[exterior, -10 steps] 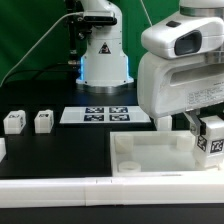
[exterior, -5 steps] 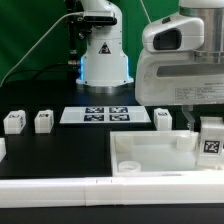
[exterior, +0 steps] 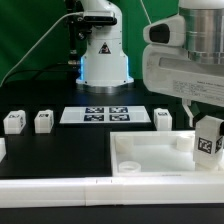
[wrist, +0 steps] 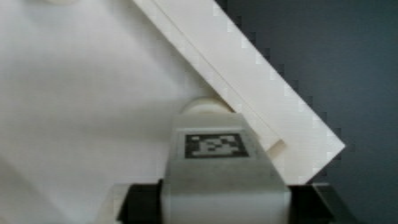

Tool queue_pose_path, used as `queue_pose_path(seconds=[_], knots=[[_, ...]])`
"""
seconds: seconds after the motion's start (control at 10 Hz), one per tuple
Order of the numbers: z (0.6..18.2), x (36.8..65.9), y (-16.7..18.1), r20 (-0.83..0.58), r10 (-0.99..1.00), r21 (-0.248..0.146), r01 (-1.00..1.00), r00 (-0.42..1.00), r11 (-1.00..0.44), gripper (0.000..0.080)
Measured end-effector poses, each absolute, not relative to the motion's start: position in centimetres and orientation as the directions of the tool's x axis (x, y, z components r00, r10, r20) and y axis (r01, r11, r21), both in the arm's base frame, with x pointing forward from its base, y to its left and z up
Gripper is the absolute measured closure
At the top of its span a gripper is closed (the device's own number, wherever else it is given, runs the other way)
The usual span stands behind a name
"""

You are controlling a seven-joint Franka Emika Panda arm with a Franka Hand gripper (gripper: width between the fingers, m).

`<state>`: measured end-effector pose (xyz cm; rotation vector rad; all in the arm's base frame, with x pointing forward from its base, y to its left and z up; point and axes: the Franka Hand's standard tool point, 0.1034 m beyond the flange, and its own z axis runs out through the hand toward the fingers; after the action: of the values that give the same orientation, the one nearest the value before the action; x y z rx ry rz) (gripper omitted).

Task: Assemble one leg

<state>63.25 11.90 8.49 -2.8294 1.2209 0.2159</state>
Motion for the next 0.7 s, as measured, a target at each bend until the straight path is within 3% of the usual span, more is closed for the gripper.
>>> queue_pose_path(seconds=[0.3,0.4,0.7], knots=[[8.44,63.14,12.43,-0.141,-0.905,0.055,-0.909,0.402,-0.413,0.0503],[8.45,63.12,12.75,-0.138,-0.959,0.075,-0.963,0.247,-0.259,0.0503],[8.45,63.11,12.98,-0.137,-0.984,0.091,-0.987,0.117,-0.13,0.0503]])
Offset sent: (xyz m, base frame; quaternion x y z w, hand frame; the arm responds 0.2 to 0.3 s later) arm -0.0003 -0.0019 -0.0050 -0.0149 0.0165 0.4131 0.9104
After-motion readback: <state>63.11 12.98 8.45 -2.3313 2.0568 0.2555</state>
